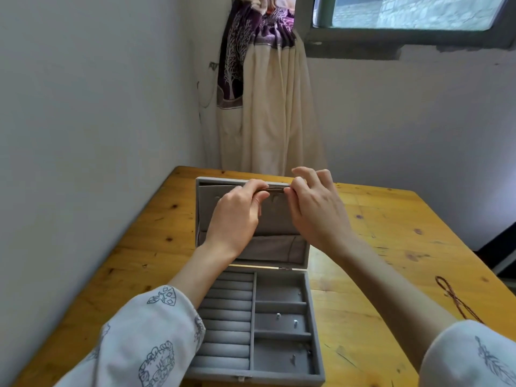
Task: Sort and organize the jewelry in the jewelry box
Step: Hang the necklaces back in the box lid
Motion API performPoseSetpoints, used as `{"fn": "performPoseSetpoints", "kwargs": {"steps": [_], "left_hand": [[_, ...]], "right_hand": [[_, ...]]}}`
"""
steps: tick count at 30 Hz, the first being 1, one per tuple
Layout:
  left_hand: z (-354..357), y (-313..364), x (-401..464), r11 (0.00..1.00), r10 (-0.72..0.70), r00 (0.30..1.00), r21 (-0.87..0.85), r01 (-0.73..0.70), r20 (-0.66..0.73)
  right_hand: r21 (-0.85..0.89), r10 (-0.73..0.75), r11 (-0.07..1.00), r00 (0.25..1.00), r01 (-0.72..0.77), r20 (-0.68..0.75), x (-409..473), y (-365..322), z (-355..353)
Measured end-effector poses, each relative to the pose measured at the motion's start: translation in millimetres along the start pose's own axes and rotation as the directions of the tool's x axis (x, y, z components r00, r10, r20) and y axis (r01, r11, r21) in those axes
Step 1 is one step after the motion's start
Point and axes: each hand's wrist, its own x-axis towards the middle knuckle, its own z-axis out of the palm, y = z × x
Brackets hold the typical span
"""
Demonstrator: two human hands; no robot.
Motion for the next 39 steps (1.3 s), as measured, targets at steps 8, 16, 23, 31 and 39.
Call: {"fn": "performPoseSetpoints", "kwargs": {"steps": [8,16,23,31,39], "left_hand": [[18,5,-5,0.974,-0.226,0.97,-0.052,0.222,-0.093],[32,14,3,0.921,-0.389,0.915,-0.049,0.386,-0.109],[34,15,-4,0.867,-0.498,0.864,-0.025,0.498,-0.073],[28,13,-19,0.755,-0.568,0.82,-0.351,0.553,0.07],[27,14,-34,0.88,-0.435,0.9,-0.215,0.423,-0.011]], "right_hand": [[-0.098,-0.061,0.994,0.996,0.055,-0.063,7,2,14],[-0.221,-0.07,0.974,0.992,0.045,-0.105,7,1,22],[-0.225,-0.067,0.973,0.997,0.058,-0.032,2,0,25],[-0.247,-0.053,0.967,0.998,0.058,0.028,-15,0,28],[-0.239,-0.041,0.97,0.999,0.048,0.036,-33,-4,27]]}}
